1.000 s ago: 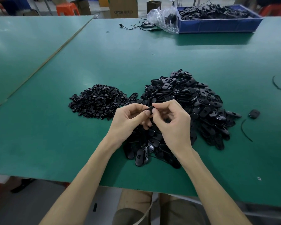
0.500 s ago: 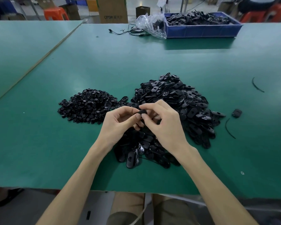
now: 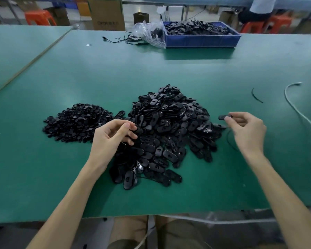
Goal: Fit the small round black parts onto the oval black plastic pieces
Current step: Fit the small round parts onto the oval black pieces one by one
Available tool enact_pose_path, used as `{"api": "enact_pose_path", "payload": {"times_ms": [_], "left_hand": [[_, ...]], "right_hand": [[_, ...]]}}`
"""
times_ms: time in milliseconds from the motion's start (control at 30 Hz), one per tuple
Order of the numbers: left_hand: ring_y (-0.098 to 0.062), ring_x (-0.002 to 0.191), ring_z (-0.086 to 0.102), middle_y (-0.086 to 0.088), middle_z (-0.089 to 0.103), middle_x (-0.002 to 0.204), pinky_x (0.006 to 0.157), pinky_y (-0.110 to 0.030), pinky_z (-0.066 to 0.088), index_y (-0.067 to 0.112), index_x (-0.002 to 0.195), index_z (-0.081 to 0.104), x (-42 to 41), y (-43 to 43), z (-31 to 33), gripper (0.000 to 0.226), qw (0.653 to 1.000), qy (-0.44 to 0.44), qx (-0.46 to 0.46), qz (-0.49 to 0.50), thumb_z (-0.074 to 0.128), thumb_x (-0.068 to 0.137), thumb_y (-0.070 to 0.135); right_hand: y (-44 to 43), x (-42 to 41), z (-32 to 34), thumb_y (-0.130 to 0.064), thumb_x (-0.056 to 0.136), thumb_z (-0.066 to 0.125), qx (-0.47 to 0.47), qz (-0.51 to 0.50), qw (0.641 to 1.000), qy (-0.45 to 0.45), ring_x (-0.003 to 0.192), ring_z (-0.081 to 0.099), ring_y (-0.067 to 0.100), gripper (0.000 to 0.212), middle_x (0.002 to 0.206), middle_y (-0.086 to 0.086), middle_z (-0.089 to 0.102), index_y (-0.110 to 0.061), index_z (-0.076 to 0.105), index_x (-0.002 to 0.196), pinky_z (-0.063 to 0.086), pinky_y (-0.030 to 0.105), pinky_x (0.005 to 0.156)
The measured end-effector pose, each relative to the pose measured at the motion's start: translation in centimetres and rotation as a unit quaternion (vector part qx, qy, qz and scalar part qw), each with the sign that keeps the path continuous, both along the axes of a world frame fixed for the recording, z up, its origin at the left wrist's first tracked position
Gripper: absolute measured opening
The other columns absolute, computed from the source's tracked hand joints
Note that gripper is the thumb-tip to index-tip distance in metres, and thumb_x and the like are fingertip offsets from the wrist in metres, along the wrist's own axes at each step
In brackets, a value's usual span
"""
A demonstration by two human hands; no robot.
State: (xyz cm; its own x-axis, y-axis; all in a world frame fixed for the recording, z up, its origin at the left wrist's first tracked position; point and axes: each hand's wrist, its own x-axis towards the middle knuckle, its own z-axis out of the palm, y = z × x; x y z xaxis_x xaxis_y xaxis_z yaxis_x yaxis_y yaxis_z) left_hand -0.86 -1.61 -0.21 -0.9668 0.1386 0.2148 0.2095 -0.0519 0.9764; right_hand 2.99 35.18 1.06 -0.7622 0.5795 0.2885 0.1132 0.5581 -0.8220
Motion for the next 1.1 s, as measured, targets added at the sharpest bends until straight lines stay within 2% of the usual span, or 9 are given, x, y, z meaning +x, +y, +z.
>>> {"api": "enact_pose_path", "payload": {"times_ms": [167,367,533,633,733,800,933,1000,1100], "left_hand": [[-0.024,0.079,0.072,-0.012,0.075,0.095,0.065,-0.029,0.06,0.002,0.101,0.074,0.0,0.1,0.1,0.017,1.0,0.007,-0.016,0.019,0.059,0.104,0.01],[-0.024,0.081,0.073,-0.01,0.075,0.097,0.065,-0.029,0.06,0.004,0.104,0.072,0.0,0.2,0.1,0.014,0.997,0.025,-0.062,0.04,0.059,0.104,0.006],[-0.023,0.083,0.074,-0.009,0.075,0.098,0.068,-0.026,0.06,0.005,0.107,0.071,-0.1,-0.3,0.3,0.016,0.994,0.02,-0.049,0.097,0.055,0.105,0.004],[-0.016,0.082,0.073,-0.007,0.074,0.097,0.067,-0.022,0.058,0.008,0.107,0.07,-1.0,-1.3,0.8,0.019,0.984,0.03,-0.091,0.149,0.053,0.104,-0.001],[-0.011,0.091,0.069,0.0,0.071,0.104,0.081,-0.025,0.057,0.014,0.11,0.068,-2.6,-2.7,1.1,0.023,0.955,0.062,-0.215,0.196,0.056,0.101,-0.003],[-0.014,0.1,0.061,-0.001,0.065,0.112,0.094,-0.027,0.051,0.015,0.115,0.069,-3.6,-3.6,1.1,0.023,0.919,0.092,-0.318,0.213,0.059,0.1,0.0],[-0.029,0.124,0.047,-0.009,0.061,0.127,0.106,-0.038,0.029,0.011,0.129,0.067,-5.5,-4.3,0.5,0.029,0.844,0.1,-0.479,0.22,0.063,0.102,0.017],[-0.029,0.129,0.044,-0.008,0.061,0.133,0.106,-0.041,0.024,0.013,0.133,0.066,-6.0,-3.9,0.2,0.033,0.827,0.091,-0.516,0.204,0.061,0.103,0.026],[-0.026,0.129,0.042,-0.004,0.061,0.133,0.105,-0.041,0.021,0.018,0.129,0.069,-6.2,-3.0,-0.2,0.03,0.813,0.099,-0.538,0.198,0.057,0.105,0.031]], "right_hand": [[1.9,0.7,-1.4,-0.019,0.094,0.078,0.012,-0.044,0.999,-0.023,0.086,0.068,0.017,0.02,0.095,0.005,0.075,-0.007,0.077,0.108,0.049,0.025,0.087],[1.9,0.2,-1.5,-0.024,0.095,0.077,0.005,-0.055,0.997,-0.053,0.087,0.065,0.021,0.025,0.09,0.004,0.069,-0.005,0.075,0.111,0.045,0.026,0.082],[1.7,0.6,-1.3,-0.023,0.098,0.072,0.001,-0.058,0.997,-0.046,0.091,0.065,0.023,0.024,0.098,0.007,0.07,-0.007,0.072,0.115,0.044,0.028,0.083],[0.3,0.9,-0.7,-0.019,0.101,0.068,0.064,-0.037,0.997,-0.026,0.089,0.061,0.02,0.019,0.105,0.01,0.068,-0.007,0.07,0.116,0.046,0.032,0.088],[-3.1,0.6,0.7,-0.018,0.102,0.066,0.108,0.029,0.994,0.001,0.079,0.057,0.002,0.017,0.108,0.006,0.062,-0.009,0.071,0.116,0.048,0.028,0.086],[-6.2,0.3,1.6,-0.02,0.101,0.068,0.13,0.104,0.986,0.009,0.084,0.057,-0.003,0.016,0.107,0.001,0.059,-0.012,0.072,0.114,0.047,0.024,0.088],[-13.1,-0.6,2.2,-0.029,0.1,0.069,0.165,0.248,0.954,-0.026,0.111,0.053,0.01,0.025,0.114,-0.004,0.057,-0.017,0.07,0.122,0.039,0.023,0.102],[-16.1,-1.5,2.3,-0.03,0.099,0.07,0.183,0.297,0.937,-0.019,0.118,0.047,0.01,0.029,0.117,-0.005,0.057,-0.017,0.07,0.125,0.035,0.022,0.105],[-19.1,-3.0,2.3,-0.036,0.096,0.074,0.221,0.357,0.907,-0.032,0.121,0.043,0.016,0.037,0.12,-0.002,0.058,-0.017,0.07,0.128,0.034,0.028,0.111]]}}
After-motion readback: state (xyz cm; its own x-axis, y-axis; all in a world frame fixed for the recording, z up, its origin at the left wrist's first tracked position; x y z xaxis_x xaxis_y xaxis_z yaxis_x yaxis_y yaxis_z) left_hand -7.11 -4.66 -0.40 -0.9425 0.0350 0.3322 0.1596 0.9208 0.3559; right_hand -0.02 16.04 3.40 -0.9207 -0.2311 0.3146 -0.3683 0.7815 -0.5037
